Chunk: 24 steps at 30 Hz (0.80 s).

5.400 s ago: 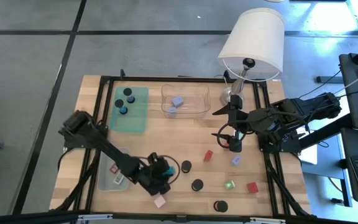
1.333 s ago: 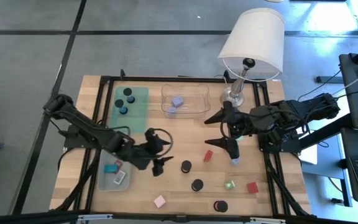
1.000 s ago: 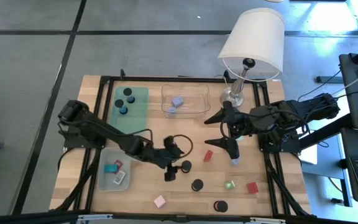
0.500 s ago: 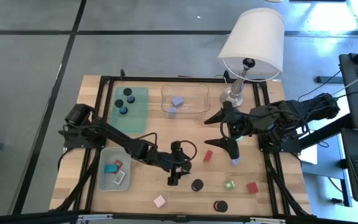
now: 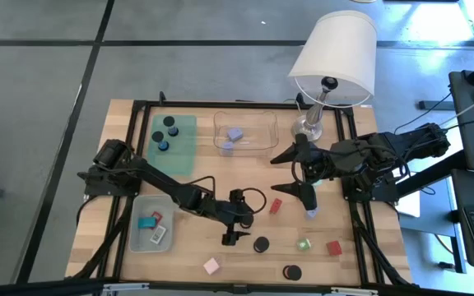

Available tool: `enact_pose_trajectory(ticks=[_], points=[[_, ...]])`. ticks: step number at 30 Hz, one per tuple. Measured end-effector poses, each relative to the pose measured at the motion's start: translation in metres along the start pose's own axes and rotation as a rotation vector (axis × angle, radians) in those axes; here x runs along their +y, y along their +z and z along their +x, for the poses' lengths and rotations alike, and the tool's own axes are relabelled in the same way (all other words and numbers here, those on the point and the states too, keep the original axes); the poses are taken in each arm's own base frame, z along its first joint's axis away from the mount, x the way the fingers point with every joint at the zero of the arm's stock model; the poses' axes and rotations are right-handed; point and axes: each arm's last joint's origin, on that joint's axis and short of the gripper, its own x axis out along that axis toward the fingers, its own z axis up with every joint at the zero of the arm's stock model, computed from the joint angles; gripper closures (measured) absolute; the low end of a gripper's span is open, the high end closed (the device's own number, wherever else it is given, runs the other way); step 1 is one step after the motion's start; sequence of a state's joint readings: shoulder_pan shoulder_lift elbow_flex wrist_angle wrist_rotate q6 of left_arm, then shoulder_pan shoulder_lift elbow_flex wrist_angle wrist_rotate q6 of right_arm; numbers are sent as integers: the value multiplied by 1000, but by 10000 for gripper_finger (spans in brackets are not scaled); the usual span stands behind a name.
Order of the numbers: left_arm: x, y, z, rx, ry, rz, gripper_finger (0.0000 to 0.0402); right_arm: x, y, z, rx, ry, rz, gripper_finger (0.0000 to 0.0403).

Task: Pick & Place Office items
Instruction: Put the orange hourglass into the green bin

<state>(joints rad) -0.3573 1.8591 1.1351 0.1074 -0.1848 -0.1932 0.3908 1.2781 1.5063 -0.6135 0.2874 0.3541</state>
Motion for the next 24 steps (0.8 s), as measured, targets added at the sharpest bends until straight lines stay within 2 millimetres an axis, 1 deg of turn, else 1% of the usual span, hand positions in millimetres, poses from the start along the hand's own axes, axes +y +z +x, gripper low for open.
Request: enact_pose_trajectory(ticks=[7,11,13,16,18,20,24], points=[[5,-2,1,24,33,21,34,0,0,0,0,0,0,52],[6,-13,12,64,30,6,34,0,0,0,0,0,0,52],[5,-14,16,47,22,-24,34,0,0,0,0,0,0,52],[5,-14,16,40,38,-44,39,0,0,0,0,0,0,52],[5,-13,15,35,58,-44,54,0,0,0,0,0,0,52],[5,-12,14,28,71,-36,77,0,0,0,0,0,0,52],[5,-12,14,26,79,-29,142,0,0,0,0,0,0,52]])
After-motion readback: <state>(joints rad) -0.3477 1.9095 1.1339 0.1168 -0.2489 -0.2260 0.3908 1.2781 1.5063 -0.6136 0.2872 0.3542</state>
